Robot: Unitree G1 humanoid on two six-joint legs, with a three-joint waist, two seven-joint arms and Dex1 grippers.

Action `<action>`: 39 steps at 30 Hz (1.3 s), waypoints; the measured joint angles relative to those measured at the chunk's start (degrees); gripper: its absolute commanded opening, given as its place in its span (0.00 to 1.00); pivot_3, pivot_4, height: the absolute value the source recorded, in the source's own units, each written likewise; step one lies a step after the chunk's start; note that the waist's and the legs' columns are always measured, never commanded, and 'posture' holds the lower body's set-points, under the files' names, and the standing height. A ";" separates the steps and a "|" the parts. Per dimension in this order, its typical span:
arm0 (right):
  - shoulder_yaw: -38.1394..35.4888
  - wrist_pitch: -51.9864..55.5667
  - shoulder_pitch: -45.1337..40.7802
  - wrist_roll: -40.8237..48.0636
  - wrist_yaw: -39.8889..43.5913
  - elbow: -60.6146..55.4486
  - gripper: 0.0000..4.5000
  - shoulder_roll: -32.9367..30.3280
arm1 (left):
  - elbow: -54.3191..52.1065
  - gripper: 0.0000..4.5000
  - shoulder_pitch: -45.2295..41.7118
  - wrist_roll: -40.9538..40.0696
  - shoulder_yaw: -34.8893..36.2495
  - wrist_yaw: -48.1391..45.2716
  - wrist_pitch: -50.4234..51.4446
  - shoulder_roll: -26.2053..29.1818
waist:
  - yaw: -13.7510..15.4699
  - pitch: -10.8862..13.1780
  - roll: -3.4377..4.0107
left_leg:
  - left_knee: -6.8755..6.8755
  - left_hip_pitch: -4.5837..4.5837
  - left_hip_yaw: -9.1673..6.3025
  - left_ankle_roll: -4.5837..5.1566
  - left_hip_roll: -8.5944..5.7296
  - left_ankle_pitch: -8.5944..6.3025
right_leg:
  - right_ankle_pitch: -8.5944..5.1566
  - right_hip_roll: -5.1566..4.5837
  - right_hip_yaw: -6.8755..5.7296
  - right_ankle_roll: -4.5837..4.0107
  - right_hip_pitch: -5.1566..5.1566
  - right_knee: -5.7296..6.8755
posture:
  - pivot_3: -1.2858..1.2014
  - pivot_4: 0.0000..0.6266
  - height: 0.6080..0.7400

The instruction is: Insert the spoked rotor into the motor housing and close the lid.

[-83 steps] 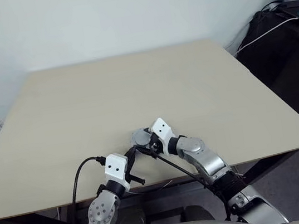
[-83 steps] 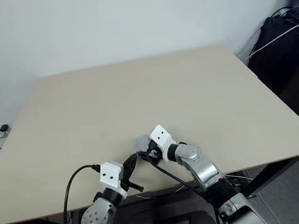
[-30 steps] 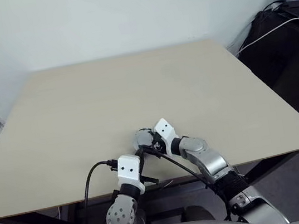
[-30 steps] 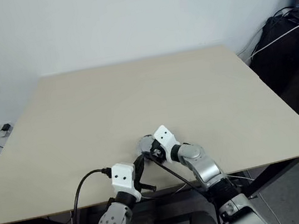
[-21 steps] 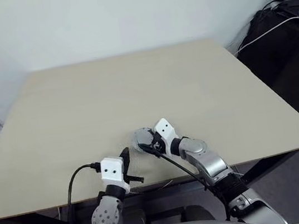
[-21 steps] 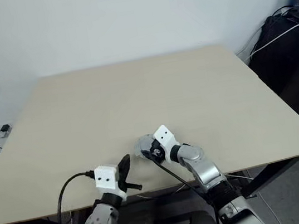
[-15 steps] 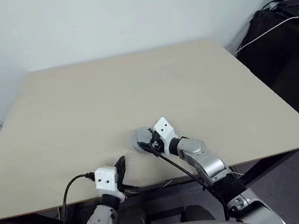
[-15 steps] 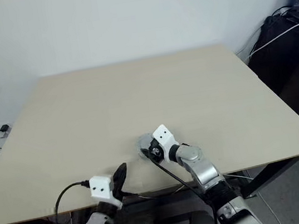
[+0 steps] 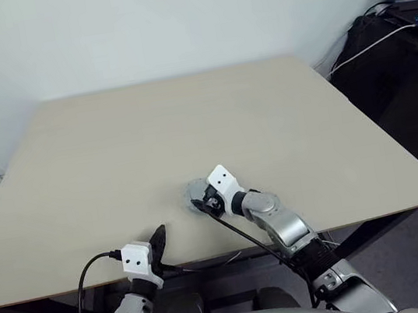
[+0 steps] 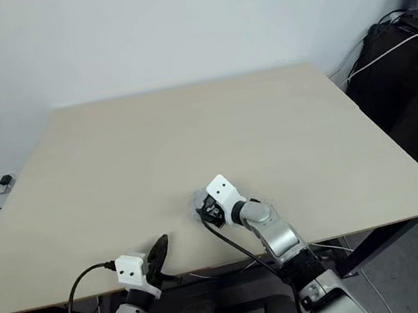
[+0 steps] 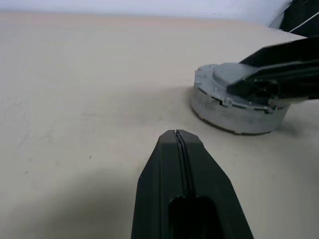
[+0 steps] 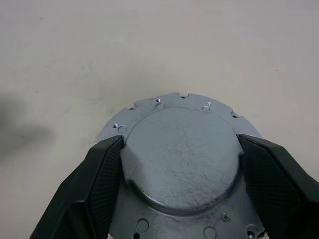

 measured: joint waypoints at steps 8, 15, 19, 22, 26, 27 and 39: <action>0.01 2.27 -1.32 -0.19 -0.70 0.14 0.73 0.30 | -1.37 0.00 1.85 2.33 -1.67 0.88 -0.69 -2.13 | 0.00 -0.01 -0.01 | 0.01 0.00 0.00 0.00 0.00 0.00 | 0.01 0.00 0.00 0.01 0.01 0.01 | 0.52 0.00 1.00; 0.80 4.25 -2.78 -0.75 0.57 0.13 0.73 -0.95 | -8.38 0.00 3.37 3.38 -2.87 2.54 2.94 -2.13 | 0.01 -0.12 0.11 | 0.02 0.00 0.00 0.00 0.00 0.00 | -0.03 -0.01 -0.01 0.06 0.02 0.03 | 0.52 0.00 1.00; 0.80 5.28 -3.59 -0.74 1.66 0.27 0.73 -1.35 | -9.94 0.00 3.41 3.31 -2.88 2.61 4.92 -1.65 | 0.02 -0.16 0.17 | 0.01 0.00 0.00 0.00 0.00 0.00 | -0.04 -0.01 -0.02 0.07 0.02 0.02 | 0.52 0.00 1.00; 0.78 5.20 -3.73 -0.74 1.88 0.58 0.73 -1.49 | -9.95 0.00 3.37 3.11 -2.62 2.54 5.48 -1.54 | 0.04 -0.16 0.18 | 0.01 0.00 0.00 0.00 0.00 0.00 | -0.04 -0.01 -0.02 0.06 0.02 0.02 | 0.52 0.00 1.00; 0.76 5.02 -3.81 -0.74 2.02 0.80 0.73 -1.71 | -9.55 0.00 3.00 2.11 -2.03 1.89 5.31 -1.15 | 0.08 -0.19 0.21 | 0.02 0.00 0.00 0.00 0.00 0.00 | -0.04 -0.02 -0.02 0.08 0.04 0.03 | 0.52 0.00 1.00; 0.75 4.90 -3.82 -0.73 2.12 0.90 0.73 -1.79 | -8.72 0.00 2.73 1.90 -1.67 1.46 5.09 -1.06 | 0.10 -0.22 0.24 | 0.03 0.00 0.00 0.00 -0.01 0.00 | -0.05 -0.02 -0.03 0.09 0.04 0.02 | 0.52 0.00 1.00; 0.58 2.72 -3.58 -0.34 3.80 1.31 0.73 -2.93 | 4.97 0.00 -0.46 1.15 0.20 -1.27 -2.95 -1.30 | 0.33 -0.30 0.29 | 0.02 0.00 0.00 0.00 -0.02 0.00 | -0.04 -0.04 -0.03 0.08 0.04 -0.01 | 0.52 0.00 1.00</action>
